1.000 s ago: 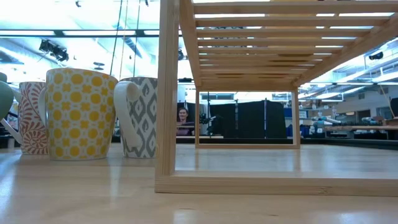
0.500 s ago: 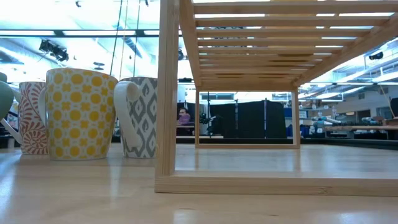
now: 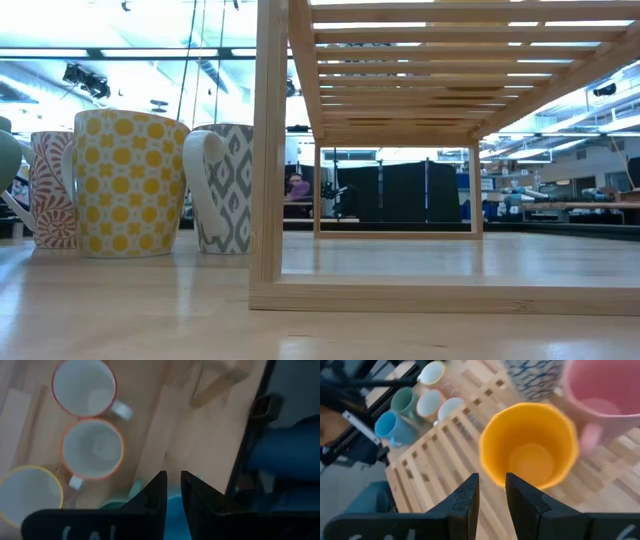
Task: Place coffee mugs
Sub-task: Put the orange patterned mug on the shelf
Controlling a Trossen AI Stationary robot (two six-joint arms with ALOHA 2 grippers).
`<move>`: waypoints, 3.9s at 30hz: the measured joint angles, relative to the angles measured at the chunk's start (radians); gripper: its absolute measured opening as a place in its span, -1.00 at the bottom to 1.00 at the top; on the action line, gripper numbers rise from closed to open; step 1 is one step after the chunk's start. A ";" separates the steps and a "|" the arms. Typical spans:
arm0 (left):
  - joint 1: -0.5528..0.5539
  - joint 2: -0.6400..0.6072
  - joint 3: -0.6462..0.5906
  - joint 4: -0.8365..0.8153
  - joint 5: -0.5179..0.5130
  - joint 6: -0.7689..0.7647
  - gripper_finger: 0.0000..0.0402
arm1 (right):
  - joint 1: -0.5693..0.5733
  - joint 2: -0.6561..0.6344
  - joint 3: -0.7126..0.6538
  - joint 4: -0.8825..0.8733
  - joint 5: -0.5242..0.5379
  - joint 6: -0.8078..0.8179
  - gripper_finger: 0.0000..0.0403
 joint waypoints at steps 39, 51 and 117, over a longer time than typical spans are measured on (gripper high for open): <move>0.121 -0.380 -0.598 -0.161 0.114 -0.235 -0.01 | 0.096 0.048 0.000 0.061 0.001 -0.005 -0.50; 0.117 -0.420 -0.794 0.065 0.068 -0.247 -0.01 | 0.096 0.048 0.000 0.061 0.001 -0.005 -0.50; 0.117 -0.397 -0.830 0.134 0.082 -0.306 -0.62 | 0.096 0.048 0.000 0.068 0.000 -0.004 -0.50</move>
